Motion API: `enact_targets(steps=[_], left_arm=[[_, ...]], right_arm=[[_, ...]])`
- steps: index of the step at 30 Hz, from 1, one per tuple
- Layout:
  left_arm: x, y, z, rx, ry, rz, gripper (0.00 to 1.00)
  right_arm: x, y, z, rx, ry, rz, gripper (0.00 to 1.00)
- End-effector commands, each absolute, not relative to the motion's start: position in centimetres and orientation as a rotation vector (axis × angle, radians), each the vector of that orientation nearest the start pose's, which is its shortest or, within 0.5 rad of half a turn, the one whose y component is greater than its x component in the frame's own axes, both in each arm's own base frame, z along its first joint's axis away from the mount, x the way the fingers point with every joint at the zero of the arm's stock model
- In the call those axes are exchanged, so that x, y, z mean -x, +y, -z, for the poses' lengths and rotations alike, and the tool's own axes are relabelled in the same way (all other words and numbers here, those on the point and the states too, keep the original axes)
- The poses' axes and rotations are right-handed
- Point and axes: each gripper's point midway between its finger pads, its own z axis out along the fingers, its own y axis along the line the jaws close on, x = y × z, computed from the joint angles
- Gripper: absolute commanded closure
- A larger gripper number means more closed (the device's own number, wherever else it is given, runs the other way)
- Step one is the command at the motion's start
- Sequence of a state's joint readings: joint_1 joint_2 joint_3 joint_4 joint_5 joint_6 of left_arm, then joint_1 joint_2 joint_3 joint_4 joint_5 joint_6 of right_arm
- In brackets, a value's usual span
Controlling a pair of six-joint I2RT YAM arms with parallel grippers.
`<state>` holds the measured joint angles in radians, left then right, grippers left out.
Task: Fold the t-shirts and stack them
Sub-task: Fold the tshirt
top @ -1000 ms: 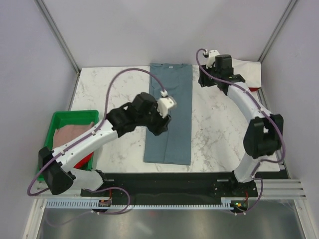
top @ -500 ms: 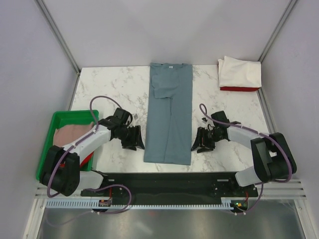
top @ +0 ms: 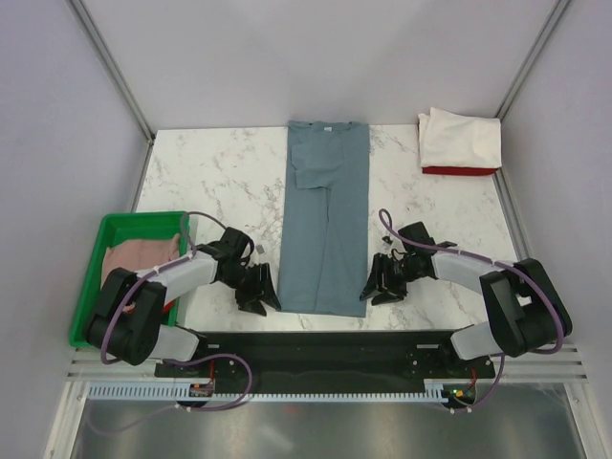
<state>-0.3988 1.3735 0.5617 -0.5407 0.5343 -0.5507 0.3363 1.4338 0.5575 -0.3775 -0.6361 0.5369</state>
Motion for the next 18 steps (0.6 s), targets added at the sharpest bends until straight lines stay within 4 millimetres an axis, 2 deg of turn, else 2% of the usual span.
enact_targets(steps=[1, 16, 18], left_arm=[[-15.2, -18.6, -2.1, 0.182, 3.011, 0.961, 0.43], [-17.3, -19.0, -1.5, 0.148, 2.972, 0.938, 0.46], [-17.6, -19.1, -1.6, 0.137, 2.967, 0.938, 0.51]], right_arm=[[-15.3, 17.4, -0.1, -0.189, 3.019, -0.943, 0.46], [-13.7, 17.6, 0.6, -0.17, 3.09, -0.905, 0.5], [-13.7, 17.6, 0.5, -0.167, 3.092, -0.913, 0.52]])
